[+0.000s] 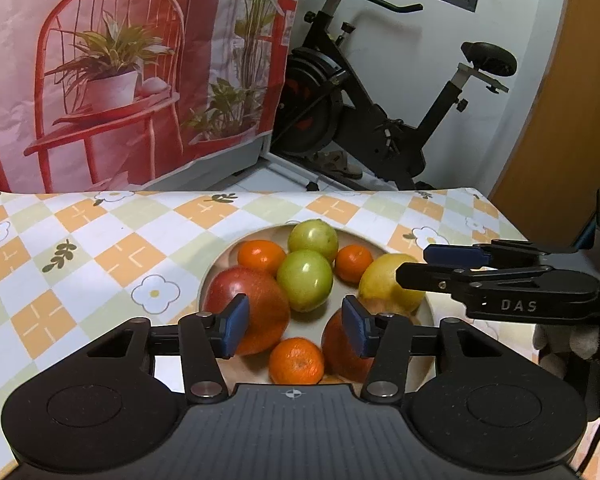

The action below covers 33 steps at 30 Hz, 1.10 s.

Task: Organize fruits
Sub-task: 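Lower the lemon onto the plate with the right tool while the left tool holds its lemon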

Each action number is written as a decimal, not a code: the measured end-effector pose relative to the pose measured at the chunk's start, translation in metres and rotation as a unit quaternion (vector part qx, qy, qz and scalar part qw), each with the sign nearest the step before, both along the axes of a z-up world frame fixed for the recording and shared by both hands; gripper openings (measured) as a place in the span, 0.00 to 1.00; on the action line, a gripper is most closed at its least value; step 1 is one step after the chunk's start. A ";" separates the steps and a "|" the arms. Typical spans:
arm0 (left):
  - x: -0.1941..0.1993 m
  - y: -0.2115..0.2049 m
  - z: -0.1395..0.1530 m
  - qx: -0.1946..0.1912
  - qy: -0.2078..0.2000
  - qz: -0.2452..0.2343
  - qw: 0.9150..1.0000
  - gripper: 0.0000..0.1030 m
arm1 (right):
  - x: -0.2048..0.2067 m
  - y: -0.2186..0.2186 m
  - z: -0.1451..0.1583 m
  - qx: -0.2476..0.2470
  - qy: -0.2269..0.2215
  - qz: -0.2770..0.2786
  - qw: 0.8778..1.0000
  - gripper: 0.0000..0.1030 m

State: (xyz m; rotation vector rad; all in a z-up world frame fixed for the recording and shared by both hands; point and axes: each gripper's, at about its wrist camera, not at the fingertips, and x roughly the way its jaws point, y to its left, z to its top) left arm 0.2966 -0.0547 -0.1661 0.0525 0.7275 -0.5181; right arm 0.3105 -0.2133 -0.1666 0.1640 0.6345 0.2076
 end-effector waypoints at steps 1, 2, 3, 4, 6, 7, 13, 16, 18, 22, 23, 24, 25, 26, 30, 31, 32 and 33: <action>-0.001 0.001 -0.002 0.005 0.000 0.000 1.000 0.51 | -0.001 0.000 -0.001 0.001 0.001 0.000 1.000 0.49; -0.003 0.002 -0.004 0.009 -0.001 0.000 1.000 0.50 | -0.003 0.000 -0.002 0.002 0.001 -0.001 1.000 0.49; -0.003 0.003 -0.006 0.011 0.000 0.000 1.000 0.50 | -0.004 0.001 -0.002 0.003 0.002 -0.002 1.000 0.49; -0.004 0.006 -0.006 0.010 0.004 0.003 1.000 0.49 | -0.005 0.001 -0.003 0.004 0.003 -0.003 1.000 0.49; -0.004 0.011 -0.004 0.003 0.008 0.006 1.000 0.49 | -0.006 -0.001 -0.002 0.005 0.005 -0.006 1.000 0.49; -0.006 0.014 -0.001 -0.002 0.010 0.007 1.000 0.49 | -0.007 -0.001 -0.001 0.005 0.005 -0.009 1.000 0.49; -0.027 0.040 0.005 -0.018 0.017 0.008 1.000 0.66 | -0.017 0.000 0.003 0.012 0.003 -0.011 1.000 0.49; -0.032 0.051 -0.003 -0.013 0.034 0.018 0.999 0.69 | -0.019 0.002 0.001 0.010 0.008 -0.009 1.000 0.49; -0.032 0.053 -0.010 0.003 0.043 0.027 0.999 0.69 | -0.018 0.002 0.000 0.011 0.011 -0.011 1.000 0.49; -0.027 0.055 -0.021 0.006 0.061 0.030 0.998 0.68 | -0.020 0.002 0.001 0.011 0.011 -0.013 1.000 0.49; -0.026 0.055 -0.022 0.006 0.065 0.027 0.997 0.68 | -0.019 0.002 0.000 0.010 0.012 -0.012 1.000 0.49; -0.025 0.054 -0.025 0.007 0.070 0.023 0.997 0.68 | -0.019 0.002 0.001 0.009 0.012 -0.011 1.000 0.49; -0.024 0.052 -0.027 0.011 0.073 0.019 0.997 0.67 | -0.020 0.002 0.001 0.008 0.013 -0.011 1.000 0.49; -0.024 0.052 -0.028 0.014 0.073 0.016 0.997 0.60 | -0.020 0.002 0.001 0.008 0.013 -0.010 1.000 0.49; -0.030 0.049 -0.029 0.026 0.061 0.011 0.998 0.59 | -0.021 0.004 0.000 0.006 0.015 -0.009 1.000 0.49; -0.032 0.050 -0.029 0.023 0.060 0.013 0.998 0.59 | -0.021 0.004 0.000 0.006 0.015 -0.008 1.000 0.49; -0.032 0.051 -0.028 0.020 0.058 0.015 0.998 0.59 | -0.021 0.005 0.000 0.006 0.016 -0.007 1.000 0.49; -0.032 0.052 -0.024 0.018 0.053 0.017 0.998 0.59 | -0.020 0.005 0.000 0.006 0.015 -0.006 1.000 0.49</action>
